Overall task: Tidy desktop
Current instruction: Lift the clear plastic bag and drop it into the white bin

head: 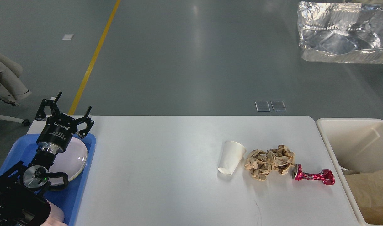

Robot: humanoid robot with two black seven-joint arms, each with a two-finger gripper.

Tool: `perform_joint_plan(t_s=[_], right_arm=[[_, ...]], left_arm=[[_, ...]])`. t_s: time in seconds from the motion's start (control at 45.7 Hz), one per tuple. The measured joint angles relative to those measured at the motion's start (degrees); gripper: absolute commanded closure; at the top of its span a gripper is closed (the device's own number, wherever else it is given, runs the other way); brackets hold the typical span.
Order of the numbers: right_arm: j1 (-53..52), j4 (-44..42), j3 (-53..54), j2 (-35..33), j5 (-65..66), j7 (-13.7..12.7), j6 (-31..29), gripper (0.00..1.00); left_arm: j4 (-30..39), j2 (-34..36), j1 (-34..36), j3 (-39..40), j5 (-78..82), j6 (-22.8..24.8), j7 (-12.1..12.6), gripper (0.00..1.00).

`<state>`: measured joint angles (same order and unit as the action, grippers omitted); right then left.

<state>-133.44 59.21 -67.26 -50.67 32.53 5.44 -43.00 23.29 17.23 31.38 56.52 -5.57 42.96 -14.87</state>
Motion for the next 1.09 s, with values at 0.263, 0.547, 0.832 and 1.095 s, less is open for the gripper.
perform_joint_plan(t_s=[0.263, 0.547, 0.832, 1.095], right_arm=[[38.3, -25.5, 0.3, -2.0, 3.9, 6.0, 21.9, 1.00], [80.4, -43.2, 8.2, 4.4, -18.2, 8.9, 35.5, 1.00], [90.3, -47.5, 17.1, 13.3, -23.7, 7.4, 42.3, 1.00], [94.0, -50.0, 18.4, 18.1, -25.6, 7.1, 45.1, 0.00]], left_arm=[[0.0, 0.0, 0.0, -0.1, 0.0, 0.0, 0.0, 0.00], [0.0, 0.0, 0.0, -0.1, 0.0, 0.0, 0.0, 0.00], [0.0, 0.0, 0.0, -0.1, 0.0, 0.0, 0.0, 0.00], [0.0, 0.0, 0.0, -0.1, 0.0, 0.0, -0.1, 0.00]])
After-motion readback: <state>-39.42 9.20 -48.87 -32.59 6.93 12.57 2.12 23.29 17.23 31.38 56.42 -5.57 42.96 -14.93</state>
